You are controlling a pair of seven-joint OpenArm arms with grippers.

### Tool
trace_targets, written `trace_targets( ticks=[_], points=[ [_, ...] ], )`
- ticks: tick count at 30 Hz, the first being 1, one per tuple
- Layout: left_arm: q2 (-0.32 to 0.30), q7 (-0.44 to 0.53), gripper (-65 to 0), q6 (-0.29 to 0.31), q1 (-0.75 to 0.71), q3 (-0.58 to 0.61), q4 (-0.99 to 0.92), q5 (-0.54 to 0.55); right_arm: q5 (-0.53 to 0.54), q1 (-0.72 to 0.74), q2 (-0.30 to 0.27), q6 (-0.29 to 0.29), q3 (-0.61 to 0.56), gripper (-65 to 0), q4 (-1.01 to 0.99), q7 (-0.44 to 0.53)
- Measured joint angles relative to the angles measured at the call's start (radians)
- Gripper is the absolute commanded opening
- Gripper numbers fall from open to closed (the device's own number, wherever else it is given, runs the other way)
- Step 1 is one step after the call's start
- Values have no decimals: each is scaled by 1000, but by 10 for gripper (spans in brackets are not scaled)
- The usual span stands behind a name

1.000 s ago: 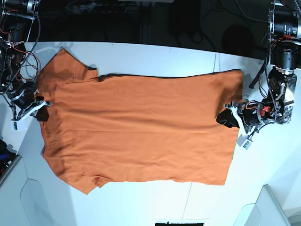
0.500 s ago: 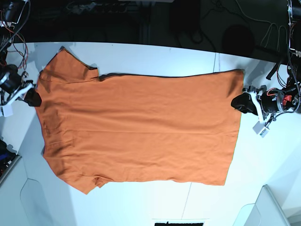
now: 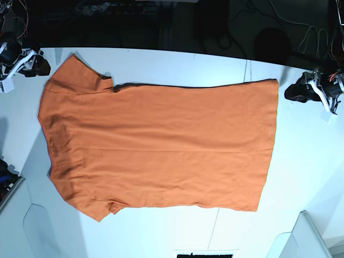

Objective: Layout the t-shirt on the table in an organized manner, then fold the t-shirt properly
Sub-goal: 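Release the shirt and withdraw both grippers to the table edges, then grasp the shirt's side edge near the collar and hem with both grippers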

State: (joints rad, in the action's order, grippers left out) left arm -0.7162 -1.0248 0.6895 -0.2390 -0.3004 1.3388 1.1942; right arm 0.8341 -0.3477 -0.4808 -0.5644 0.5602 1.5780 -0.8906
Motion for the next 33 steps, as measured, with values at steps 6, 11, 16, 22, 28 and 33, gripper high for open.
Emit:
trace_targets(
  ticks=[6, 11, 16, 22, 28, 33],
  points=[
    [27, 8, -275, 0, -4, 0, -1, 1, 12, -1, 5, 3, -9, -329, -58, 36],
    [90, 43, -268, 8, -1, -1, 2, -59, 48, 13, 4, 3, -40, -329, -85, 49],
    [124, 99, -268, 16, 1, -5, 5, -150, 57, 32, 22, 3, -66, -329, -86, 52],
    [122, 110, -268, 21, 9, 49, 11, -180, 99, 43, 89, 3, -80, -329, -86, 48],
    [119, 118, -285, 27, 18, 154, 34, -160, 116, 43, 113, -1, -91, -336, -85, 49],
    [121, 120, -618, 23, 17, 164, 32, -186, 83, 43, 113, -1, -92, -626, -86, 43]
  ],
)
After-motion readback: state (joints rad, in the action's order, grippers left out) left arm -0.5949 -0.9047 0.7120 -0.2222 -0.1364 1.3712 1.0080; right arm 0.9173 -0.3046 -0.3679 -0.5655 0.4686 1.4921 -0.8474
